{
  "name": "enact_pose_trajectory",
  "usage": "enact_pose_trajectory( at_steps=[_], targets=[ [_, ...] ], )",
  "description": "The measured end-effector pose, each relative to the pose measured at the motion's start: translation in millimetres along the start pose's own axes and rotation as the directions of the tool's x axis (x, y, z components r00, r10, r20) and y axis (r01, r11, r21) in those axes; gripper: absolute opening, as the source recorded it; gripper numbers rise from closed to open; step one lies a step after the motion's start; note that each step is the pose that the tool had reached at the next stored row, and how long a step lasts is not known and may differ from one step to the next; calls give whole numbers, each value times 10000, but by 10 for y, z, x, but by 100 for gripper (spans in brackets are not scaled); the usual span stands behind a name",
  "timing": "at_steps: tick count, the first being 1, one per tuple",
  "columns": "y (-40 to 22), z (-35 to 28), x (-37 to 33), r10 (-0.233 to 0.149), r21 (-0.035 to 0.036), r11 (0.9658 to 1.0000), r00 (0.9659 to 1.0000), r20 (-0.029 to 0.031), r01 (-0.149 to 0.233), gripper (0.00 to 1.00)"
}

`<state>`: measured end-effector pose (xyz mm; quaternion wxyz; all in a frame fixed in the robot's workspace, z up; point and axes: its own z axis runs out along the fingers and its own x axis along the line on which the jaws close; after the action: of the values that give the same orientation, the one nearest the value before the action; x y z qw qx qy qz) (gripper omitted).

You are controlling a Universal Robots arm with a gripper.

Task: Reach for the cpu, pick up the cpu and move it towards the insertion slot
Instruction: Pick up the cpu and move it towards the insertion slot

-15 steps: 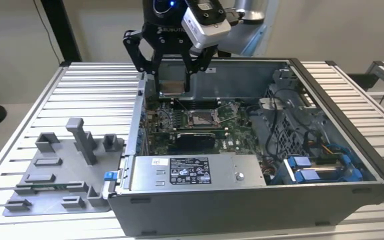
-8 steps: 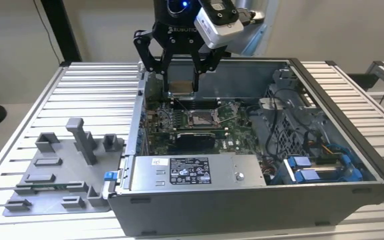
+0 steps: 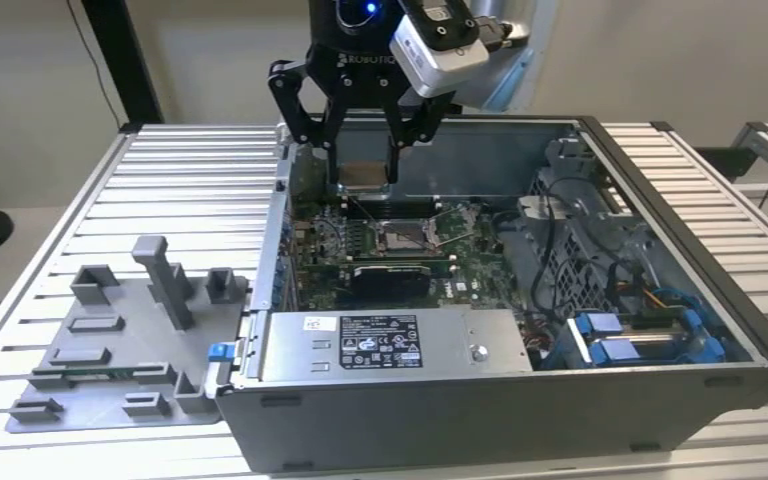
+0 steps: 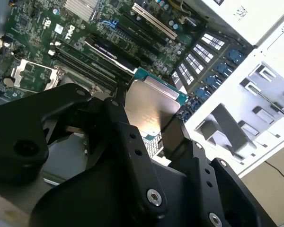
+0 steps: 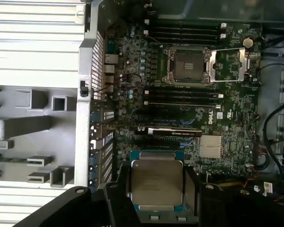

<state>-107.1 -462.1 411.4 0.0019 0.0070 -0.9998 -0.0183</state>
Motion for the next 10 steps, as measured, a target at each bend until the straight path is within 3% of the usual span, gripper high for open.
enact_pose_trajectory(
  at_steps=[4, 10],
  targets=[
    [1, 0, -28, 0, 0, 10000, 10000, 0, 0, 0],
    [-2, 0, -167, 0, 0, 10000, 10000, 0, 0, 0]
  ],
)
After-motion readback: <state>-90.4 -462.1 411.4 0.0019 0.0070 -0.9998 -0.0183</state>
